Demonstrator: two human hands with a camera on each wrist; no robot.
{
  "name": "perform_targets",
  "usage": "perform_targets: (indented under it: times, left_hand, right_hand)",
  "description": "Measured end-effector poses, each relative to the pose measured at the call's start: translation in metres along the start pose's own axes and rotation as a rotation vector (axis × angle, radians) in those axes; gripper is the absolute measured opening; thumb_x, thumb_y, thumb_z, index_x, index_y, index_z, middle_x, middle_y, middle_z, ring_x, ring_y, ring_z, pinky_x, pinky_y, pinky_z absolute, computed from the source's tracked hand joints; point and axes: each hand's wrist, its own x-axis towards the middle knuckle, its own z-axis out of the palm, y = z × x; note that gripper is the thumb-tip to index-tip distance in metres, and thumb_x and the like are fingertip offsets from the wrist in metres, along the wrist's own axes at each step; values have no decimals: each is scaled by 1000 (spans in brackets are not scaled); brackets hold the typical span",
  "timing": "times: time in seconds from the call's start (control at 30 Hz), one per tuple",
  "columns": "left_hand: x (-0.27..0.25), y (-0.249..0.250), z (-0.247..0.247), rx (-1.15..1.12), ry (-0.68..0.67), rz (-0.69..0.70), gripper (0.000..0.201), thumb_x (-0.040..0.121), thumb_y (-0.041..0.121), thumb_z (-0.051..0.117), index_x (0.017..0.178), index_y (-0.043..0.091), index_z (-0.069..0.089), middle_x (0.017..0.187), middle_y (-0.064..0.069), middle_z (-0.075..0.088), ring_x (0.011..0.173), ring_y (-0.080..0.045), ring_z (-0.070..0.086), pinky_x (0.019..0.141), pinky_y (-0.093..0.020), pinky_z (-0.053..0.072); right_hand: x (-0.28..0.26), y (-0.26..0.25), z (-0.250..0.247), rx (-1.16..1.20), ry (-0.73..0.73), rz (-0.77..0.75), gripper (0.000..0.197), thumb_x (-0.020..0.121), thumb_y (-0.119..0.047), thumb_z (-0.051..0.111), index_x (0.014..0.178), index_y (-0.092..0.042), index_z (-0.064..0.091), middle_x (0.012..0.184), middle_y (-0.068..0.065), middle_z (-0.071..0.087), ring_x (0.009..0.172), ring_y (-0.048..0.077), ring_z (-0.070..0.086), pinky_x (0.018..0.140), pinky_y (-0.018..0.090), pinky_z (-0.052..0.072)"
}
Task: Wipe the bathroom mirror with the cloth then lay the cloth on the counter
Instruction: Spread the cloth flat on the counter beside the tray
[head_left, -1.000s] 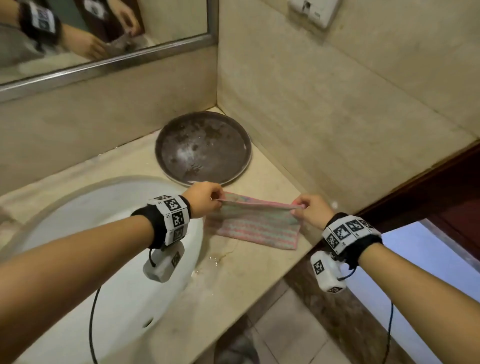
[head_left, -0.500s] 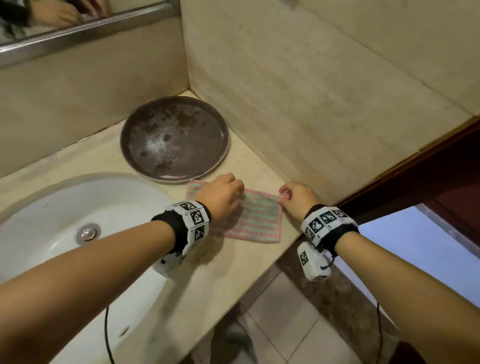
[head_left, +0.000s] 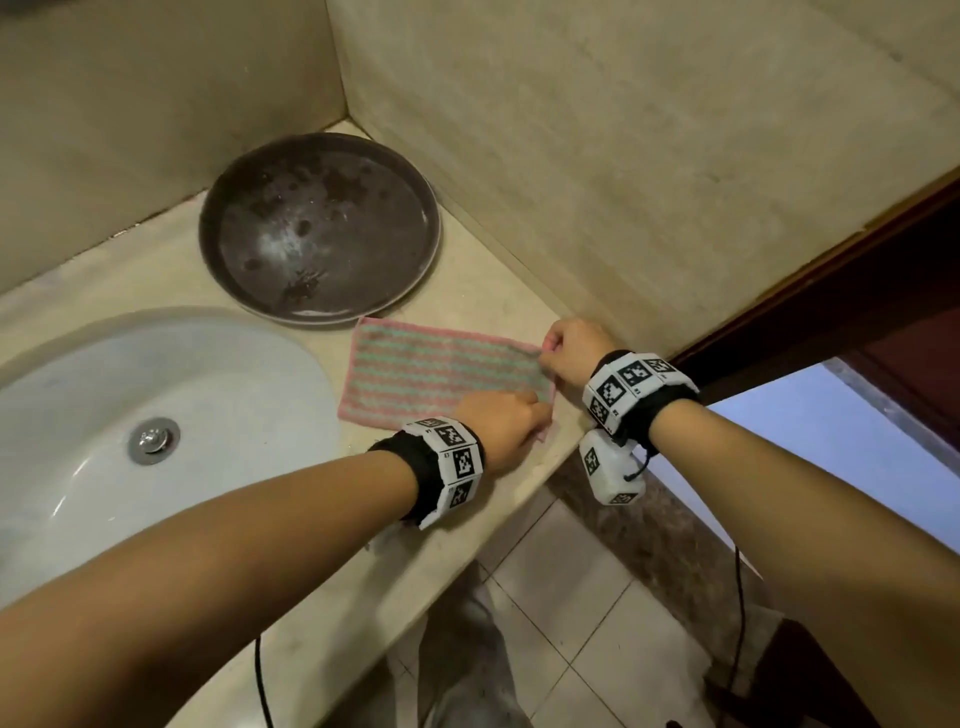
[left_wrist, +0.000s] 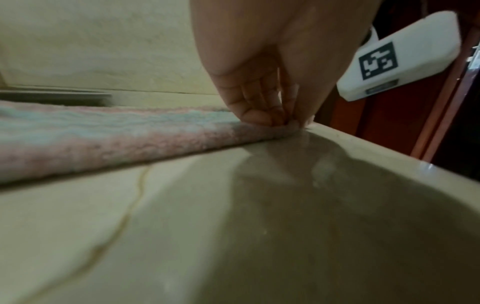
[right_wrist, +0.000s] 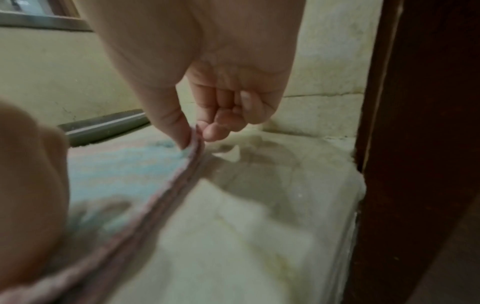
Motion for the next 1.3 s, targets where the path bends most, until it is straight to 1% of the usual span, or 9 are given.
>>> perform_targets:
  times: [0.3,0.43,0.57,0.77,0.87,0.97,1.07,1.23,1.3]
  left_hand:
    - [-54,-47,-33,-387,133,-413,11,85,20,58,82,17,48,91,-16,65,83,-31,60,71,-34,44]
    - [-95,-78,-32,-596,240,-684,22,86,16,59,69,21,45,91,-16,65,86,-29,60,66,-25,37]
    - [-125,-96,-22,-883,297,-853,18,84,10,59,69,16,51,68,-5,60,59,-19,53,50,-20,45]
    - [-142,-107,-12,-997,213,-941,17,83,4,56,73,17,52,72,-1,62,58,-13,54,49,-21,44]
    - [-140,-113,-12,-916,267,-998,11,86,8,47,86,15,56,93,-8,67,85,-25,64,74,-32,54]
    - [-130,-116,-21,-918,395,-1007,17,88,25,54,101,14,56,109,-12,66,102,-30,62,90,-41,52]
    - [-113,-112,-30,-968,379,-969,46,83,38,65,118,12,51,110,-10,63,101,-29,62,88,-36,51]
    - [-96,-113,-33,-793,405,-1024,39,84,30,68,114,10,54,103,-6,59,92,-21,57,78,-28,46]
    - [-93,-115,-36,-852,415,-1058,22,82,25,70,95,11,58,91,-5,60,86,-22,58,75,-30,48]
  right_hand:
    - [5,-68,-17,431,-16,45,25,79,-5,65,64,-17,49,52,2,52,36,8,47,30,13,32]
    - [8,-123,6,444,-32,-2,28,78,-6,68,61,-16,49,55,4,55,50,18,51,45,24,43]
    - [11,-164,29,336,-47,-61,35,82,-8,66,55,-14,44,56,4,49,73,25,56,77,39,52]
    - [13,-186,56,380,-54,-92,28,86,-13,64,68,-22,44,78,13,69,68,28,64,55,32,51]
    - [10,-174,47,384,64,-59,24,89,-24,59,68,-24,47,88,15,71,77,31,68,77,41,57]
    - [3,-153,26,225,84,17,13,88,-21,59,77,-16,58,101,16,69,95,33,65,85,36,53]
    - [1,-127,20,32,-1,101,31,87,-21,63,112,-4,58,113,16,62,102,33,60,83,34,49]
    - [-3,-113,30,54,-67,134,40,84,-24,70,115,-2,56,113,14,63,93,28,58,70,28,41]
    - [-1,-115,35,116,-54,153,38,84,-20,70,113,1,58,111,14,64,99,30,61,74,28,46]
